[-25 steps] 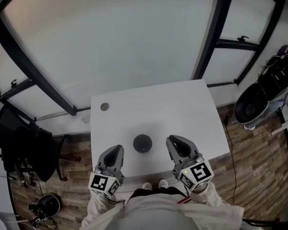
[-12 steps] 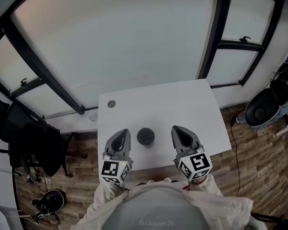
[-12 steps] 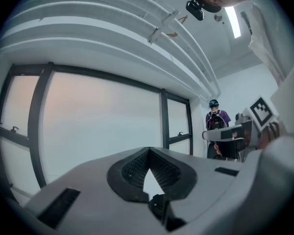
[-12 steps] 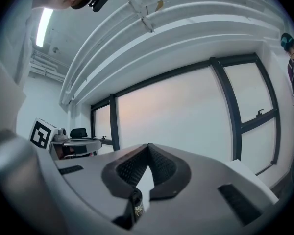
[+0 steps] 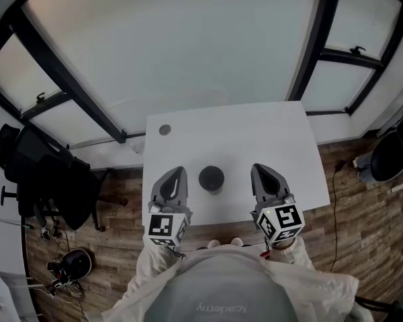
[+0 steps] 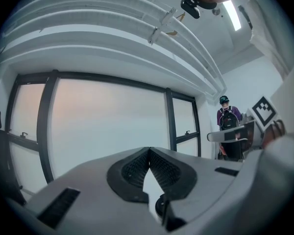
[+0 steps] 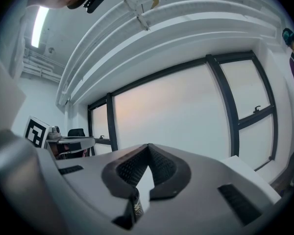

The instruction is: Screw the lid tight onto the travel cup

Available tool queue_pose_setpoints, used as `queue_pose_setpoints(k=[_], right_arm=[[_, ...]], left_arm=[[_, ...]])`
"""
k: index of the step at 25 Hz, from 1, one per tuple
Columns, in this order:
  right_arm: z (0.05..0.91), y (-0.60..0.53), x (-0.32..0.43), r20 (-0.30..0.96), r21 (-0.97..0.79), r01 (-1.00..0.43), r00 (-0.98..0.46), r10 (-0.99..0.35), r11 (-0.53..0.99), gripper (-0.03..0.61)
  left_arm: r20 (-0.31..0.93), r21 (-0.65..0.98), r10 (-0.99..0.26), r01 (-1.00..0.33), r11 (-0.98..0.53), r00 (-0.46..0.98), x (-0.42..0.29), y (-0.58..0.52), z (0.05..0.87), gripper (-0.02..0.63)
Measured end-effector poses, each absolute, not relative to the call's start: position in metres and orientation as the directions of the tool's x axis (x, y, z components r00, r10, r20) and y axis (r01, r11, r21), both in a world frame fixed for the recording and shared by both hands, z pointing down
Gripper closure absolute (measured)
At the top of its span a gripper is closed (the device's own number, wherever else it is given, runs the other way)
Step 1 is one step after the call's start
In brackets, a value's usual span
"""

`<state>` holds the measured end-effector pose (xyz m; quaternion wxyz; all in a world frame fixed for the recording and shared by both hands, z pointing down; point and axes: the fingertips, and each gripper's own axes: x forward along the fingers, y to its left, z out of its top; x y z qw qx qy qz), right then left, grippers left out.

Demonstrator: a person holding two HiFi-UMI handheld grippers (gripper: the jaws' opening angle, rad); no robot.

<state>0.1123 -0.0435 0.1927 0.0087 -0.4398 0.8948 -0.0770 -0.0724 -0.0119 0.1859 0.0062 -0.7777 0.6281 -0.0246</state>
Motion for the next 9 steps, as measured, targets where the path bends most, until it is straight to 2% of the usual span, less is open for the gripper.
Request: queue_pose_setpoints(k=[9], right_arm=[[0.195, -0.046, 0.1, 0.054, -0.146, -0.773, -0.629, -0.776, 0.617, 0.558]], left_arm=[[0.049, -0.04, -0.979, -0.979, -0.201, 0.199, -0.077, -0.015, 0.193, 0.606]])
